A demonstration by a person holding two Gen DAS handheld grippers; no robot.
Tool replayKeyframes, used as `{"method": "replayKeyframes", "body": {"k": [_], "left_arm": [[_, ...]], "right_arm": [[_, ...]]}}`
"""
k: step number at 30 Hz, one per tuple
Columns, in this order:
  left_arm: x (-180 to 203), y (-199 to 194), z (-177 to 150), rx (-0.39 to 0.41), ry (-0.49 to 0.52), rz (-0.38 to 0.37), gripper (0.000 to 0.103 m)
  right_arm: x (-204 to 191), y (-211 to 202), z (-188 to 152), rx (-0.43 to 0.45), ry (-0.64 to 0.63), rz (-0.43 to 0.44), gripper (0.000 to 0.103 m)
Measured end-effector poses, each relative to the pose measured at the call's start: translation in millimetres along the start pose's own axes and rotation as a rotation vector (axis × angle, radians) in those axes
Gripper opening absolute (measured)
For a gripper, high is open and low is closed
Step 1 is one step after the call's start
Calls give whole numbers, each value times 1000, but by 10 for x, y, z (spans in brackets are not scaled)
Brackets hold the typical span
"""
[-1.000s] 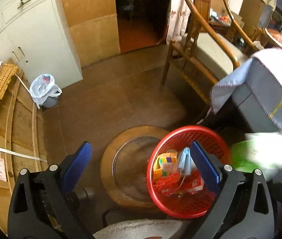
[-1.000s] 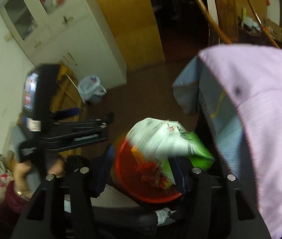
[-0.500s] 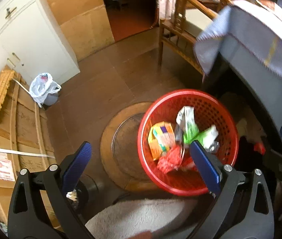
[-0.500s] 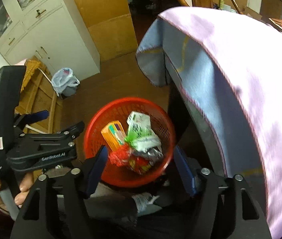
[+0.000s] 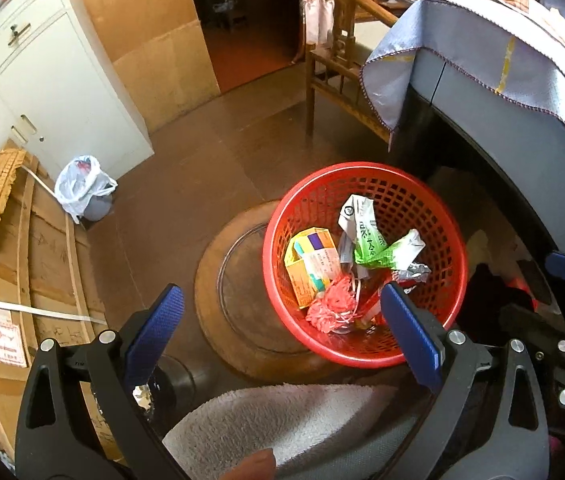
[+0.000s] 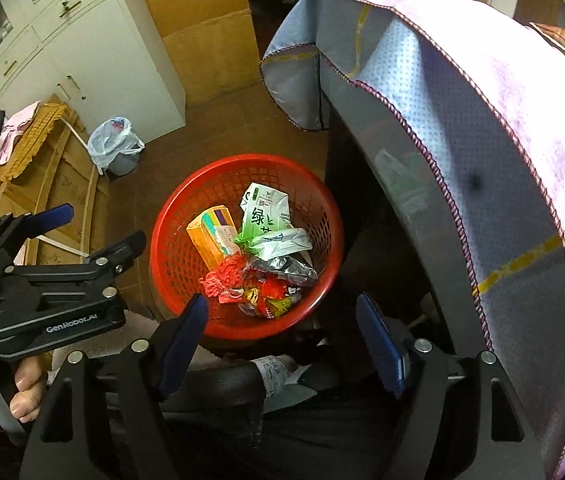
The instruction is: Collect trash
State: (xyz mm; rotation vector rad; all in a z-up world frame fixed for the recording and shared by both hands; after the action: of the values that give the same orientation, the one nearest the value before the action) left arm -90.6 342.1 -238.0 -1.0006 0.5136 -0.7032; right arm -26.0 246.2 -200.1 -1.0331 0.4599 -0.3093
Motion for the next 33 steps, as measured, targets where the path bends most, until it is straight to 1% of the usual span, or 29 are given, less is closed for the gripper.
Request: {"method": "replayKeyframes", "body": {"k": [3, 7, 24, 33], "left_arm": [[-4, 8, 8, -2, -8, -24, 95], [-17, -6, 37, 16, -4, -12, 95], [53, 3, 32, 8, 16, -12, 95], [78, -4, 25, 5, 14, -24, 95]], "right_arm": [[-6, 22, -5, -2, -1, -13, 75], [-23, 47, -12, -7, -4, -23, 75], [3, 52, -32, -6, 2, -24, 75], [3, 48, -37, -6, 3, -23, 76]]}}
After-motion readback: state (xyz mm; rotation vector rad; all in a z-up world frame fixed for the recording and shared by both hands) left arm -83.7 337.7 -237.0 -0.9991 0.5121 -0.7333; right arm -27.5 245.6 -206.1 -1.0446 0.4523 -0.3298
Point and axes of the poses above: each gripper's, at about its wrist camera, not at the fingertips, and y roughly the way its jaws point, x to its right, z to its top, the point moved 9 cm from there along y, roughly the way its jaws point, and after that the axes turned 1 degree about -y, right-handed, at the moved point
